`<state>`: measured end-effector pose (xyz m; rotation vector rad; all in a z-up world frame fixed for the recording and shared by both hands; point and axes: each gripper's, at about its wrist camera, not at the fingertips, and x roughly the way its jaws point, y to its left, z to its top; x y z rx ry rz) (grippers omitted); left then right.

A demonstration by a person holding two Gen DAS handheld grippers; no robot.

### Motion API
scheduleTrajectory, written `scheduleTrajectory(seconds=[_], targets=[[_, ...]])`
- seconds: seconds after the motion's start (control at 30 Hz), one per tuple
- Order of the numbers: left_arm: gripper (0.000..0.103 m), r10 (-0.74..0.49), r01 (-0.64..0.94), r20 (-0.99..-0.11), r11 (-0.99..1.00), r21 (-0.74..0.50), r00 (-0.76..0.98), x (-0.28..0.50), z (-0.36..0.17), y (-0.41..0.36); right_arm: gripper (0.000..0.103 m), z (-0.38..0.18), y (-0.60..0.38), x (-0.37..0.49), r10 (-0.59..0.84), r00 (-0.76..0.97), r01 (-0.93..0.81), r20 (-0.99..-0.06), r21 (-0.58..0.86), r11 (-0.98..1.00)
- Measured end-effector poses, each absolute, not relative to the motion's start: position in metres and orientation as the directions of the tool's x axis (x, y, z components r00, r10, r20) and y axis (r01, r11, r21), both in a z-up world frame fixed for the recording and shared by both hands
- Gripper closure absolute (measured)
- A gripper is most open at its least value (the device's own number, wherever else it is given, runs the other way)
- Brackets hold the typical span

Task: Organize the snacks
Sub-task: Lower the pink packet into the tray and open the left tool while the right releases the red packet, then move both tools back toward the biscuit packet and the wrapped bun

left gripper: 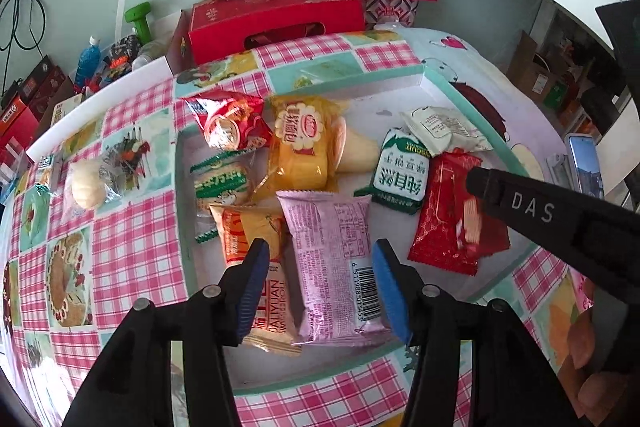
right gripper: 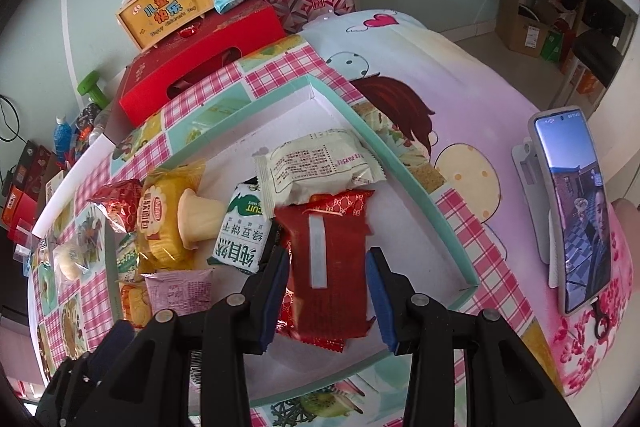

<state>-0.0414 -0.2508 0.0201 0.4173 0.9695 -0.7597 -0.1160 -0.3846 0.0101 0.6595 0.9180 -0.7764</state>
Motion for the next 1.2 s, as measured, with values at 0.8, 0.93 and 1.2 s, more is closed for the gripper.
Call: scheduleTrajectory(seconds=[0.8,0.93,1.2], targets=[[0.012,-0.137,0.339,-0.919,0.941,-0.003,0.369,0.044,-0.001,-0.174,0.013,0.008,-0.369,-0.093,-0.271,0.380,0.759,-0.884,0.131,0.638],[0.012,-0.118,0.314,-0.927,0.949,-0.001,0.357,0.049,-0.006,-0.168,0.012,0.010,-0.361,-0.087,-0.270,0.390,0.741,-0.880,0.126,0.659],[0.011,-0.105,0.253,-0.931,0.967,-0.014,0.349,0.065,-0.002,-0.151,0.011,0.022,-0.336,-0.071,-0.266,0.441,0.685,-0.857,0.130,0.716]])
